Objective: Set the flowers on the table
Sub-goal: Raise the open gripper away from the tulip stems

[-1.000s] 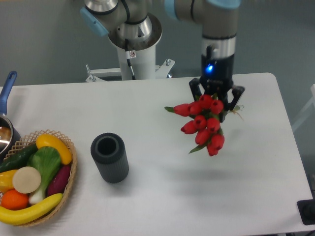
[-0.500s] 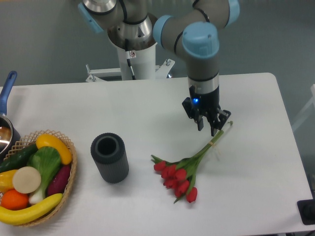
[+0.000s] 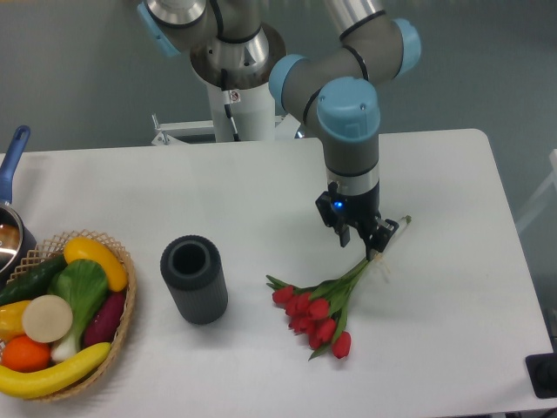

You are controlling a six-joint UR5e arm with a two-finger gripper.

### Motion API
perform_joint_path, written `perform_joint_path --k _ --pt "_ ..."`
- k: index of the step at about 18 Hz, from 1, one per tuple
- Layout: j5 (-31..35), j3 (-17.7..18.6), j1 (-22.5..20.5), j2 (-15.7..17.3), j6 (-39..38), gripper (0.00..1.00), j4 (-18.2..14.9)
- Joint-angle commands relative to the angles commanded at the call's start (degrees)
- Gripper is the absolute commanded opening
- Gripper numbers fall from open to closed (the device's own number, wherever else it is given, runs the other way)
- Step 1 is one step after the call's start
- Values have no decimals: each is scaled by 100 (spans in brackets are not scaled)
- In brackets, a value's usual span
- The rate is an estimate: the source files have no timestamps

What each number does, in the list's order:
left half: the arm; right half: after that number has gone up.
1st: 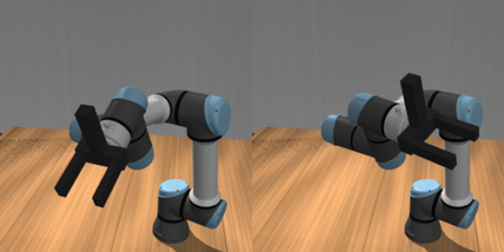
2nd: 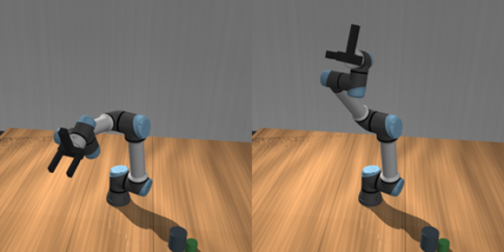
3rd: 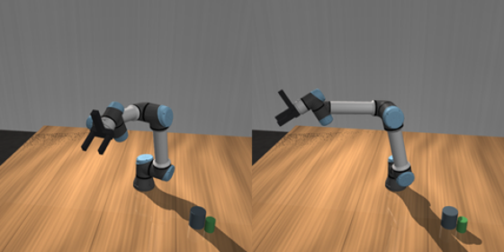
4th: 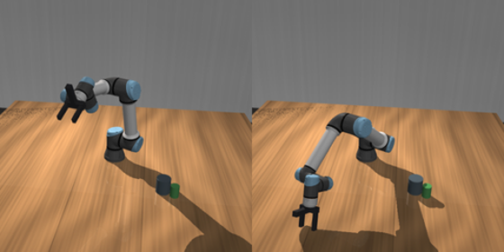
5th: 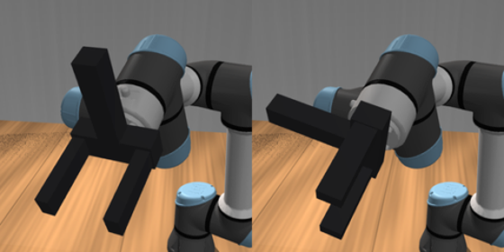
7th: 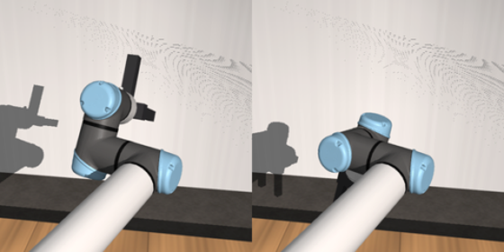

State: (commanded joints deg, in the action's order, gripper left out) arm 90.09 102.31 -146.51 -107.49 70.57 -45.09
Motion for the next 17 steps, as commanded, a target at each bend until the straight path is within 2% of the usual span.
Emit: perform_joint_path --k 4,7,10,11,13,14,17 --pt "18 -132 -35 17 61 100 -18" --pt "35 -141 -272 70 990 100 -123" --pt "70 -167 -448 201 1993 100 -386" --pt "183 -254 -439 271 2100 100 -569" --pt "369 -509 -404 307 2127 100 -1157" --pt "369 -571 -422 316 2127 100 -1256" --pt "352 -554 -439 325 2127 100 -1248"
